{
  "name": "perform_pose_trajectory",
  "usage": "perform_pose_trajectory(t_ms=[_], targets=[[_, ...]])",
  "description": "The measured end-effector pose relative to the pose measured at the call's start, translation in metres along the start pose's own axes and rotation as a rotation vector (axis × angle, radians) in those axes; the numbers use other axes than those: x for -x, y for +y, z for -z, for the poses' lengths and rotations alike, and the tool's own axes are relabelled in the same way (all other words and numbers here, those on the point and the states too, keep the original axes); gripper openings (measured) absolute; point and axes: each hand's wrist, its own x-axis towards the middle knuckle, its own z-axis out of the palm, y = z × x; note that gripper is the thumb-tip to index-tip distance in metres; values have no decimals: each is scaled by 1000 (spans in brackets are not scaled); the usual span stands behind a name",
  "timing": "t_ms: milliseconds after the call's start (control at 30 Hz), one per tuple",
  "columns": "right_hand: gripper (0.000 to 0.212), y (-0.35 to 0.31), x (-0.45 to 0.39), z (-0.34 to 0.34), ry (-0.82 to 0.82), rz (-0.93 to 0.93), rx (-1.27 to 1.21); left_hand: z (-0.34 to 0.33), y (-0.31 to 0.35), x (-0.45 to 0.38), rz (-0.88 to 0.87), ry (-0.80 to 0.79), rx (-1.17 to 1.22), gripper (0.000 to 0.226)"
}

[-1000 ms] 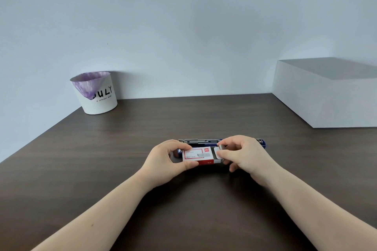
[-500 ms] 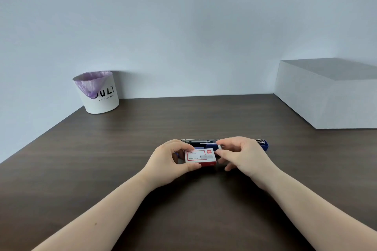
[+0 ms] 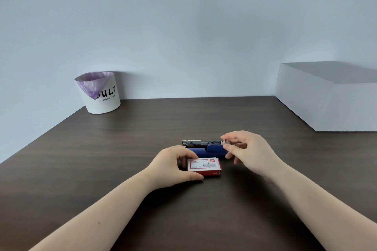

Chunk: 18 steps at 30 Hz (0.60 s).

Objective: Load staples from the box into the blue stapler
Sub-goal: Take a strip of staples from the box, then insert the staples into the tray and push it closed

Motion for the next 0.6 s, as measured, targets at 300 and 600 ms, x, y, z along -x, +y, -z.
perform_pose_trajectory(t_ms=[300,600], targets=[[21,-9,-11,2,-17,12,84,7,-1,5,6,94,137,27],[16,-32,-34,5,-154,121,477,21,-29,-7,143,325,40,25]])
